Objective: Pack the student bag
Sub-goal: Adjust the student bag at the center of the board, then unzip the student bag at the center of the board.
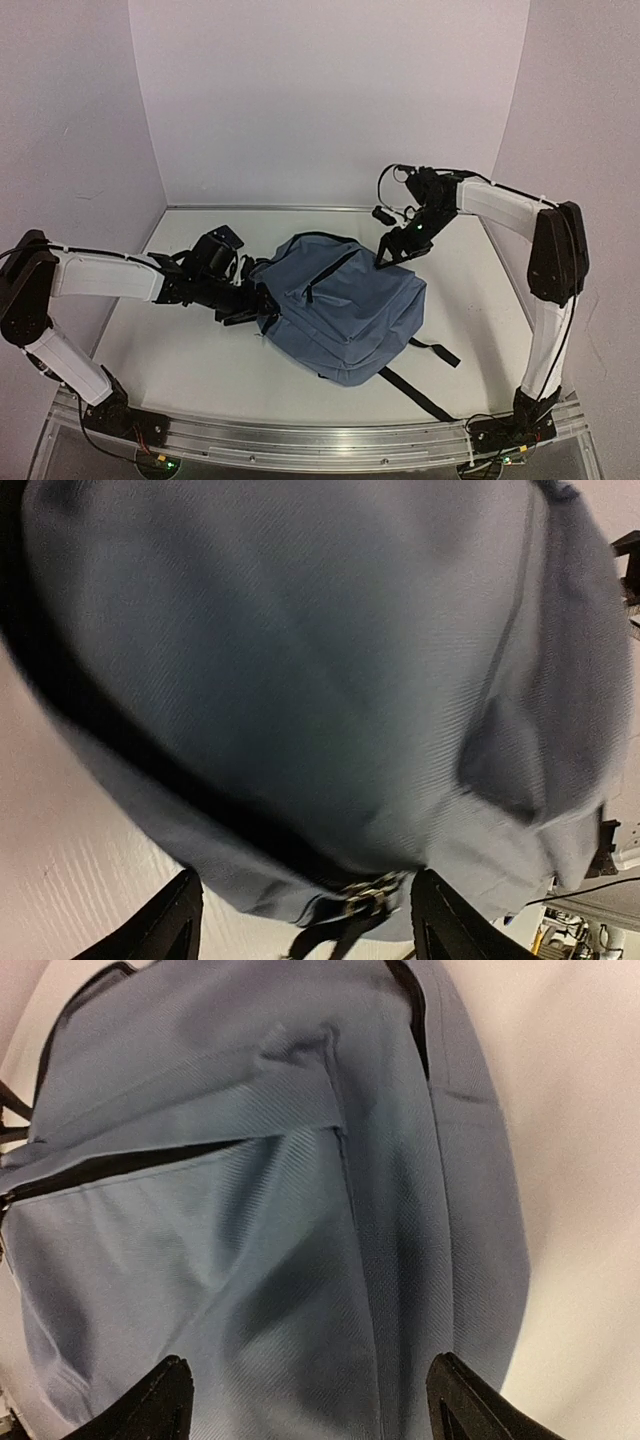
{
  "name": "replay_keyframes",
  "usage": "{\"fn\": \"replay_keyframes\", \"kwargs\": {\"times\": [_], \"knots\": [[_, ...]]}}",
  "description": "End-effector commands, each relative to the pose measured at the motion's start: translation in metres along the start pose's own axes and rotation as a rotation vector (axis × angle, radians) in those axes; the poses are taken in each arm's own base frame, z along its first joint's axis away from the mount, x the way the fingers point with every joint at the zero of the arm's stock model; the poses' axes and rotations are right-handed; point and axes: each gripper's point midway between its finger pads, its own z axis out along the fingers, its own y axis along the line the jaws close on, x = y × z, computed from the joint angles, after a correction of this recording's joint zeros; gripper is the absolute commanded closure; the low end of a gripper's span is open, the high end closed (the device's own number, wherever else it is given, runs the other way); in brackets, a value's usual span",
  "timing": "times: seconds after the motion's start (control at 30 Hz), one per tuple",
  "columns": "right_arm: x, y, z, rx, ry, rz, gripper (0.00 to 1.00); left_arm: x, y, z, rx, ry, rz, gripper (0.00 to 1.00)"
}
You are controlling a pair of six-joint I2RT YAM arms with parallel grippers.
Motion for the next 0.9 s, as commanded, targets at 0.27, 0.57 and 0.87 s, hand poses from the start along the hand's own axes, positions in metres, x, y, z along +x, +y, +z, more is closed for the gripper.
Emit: {"fn": "replay_keyframes", "kwargs": {"times": [0.27, 0.57, 0.87], "knots": [[0.074, 0.052, 0.008, -0.202, 0.111, 0.083, 0.34, -0.054, -0.031, 0.041, 0.116, -0.083, 0.003, 0.50], [0.027, 0.041, -0.063, 0.087, -0.119, -0.008, 0.21, -0.066, -0.030, 0.045, 0.108, -0.086, 0.004, 0.60], [-0.027, 0.114, -0.054, 0.202, -0.217, -0.270, 0.23, -0.063, -0.021, 0.028, 0.083, -0.116, -0.021, 0.61]]}}
